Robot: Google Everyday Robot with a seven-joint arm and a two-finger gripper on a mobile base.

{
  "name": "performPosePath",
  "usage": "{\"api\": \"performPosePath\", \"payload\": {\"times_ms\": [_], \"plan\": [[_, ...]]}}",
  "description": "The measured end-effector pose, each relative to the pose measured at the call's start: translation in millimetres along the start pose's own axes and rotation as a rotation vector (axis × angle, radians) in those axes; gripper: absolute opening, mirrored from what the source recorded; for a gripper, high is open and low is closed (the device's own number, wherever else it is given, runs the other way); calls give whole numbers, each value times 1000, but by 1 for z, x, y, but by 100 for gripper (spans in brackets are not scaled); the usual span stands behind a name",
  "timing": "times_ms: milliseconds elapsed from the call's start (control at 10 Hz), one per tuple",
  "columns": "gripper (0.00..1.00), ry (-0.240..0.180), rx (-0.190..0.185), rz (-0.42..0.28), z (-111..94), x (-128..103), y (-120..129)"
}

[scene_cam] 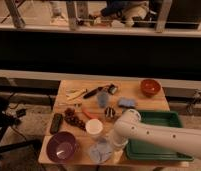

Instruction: Place towel in metal cup

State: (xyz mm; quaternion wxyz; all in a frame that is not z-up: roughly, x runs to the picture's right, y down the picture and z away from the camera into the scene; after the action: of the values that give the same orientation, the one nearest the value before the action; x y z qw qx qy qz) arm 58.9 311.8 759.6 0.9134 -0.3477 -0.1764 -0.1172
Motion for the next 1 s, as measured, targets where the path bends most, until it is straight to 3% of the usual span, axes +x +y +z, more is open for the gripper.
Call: {"api": "performPosePath", "payload": {"times_ms": [500, 800, 1000], "plan": [[80, -5, -3, -1, 2, 2, -1], [78, 7, -26, -14, 8, 3, 1], [62, 9, -27, -19, 10, 3, 0]]}}
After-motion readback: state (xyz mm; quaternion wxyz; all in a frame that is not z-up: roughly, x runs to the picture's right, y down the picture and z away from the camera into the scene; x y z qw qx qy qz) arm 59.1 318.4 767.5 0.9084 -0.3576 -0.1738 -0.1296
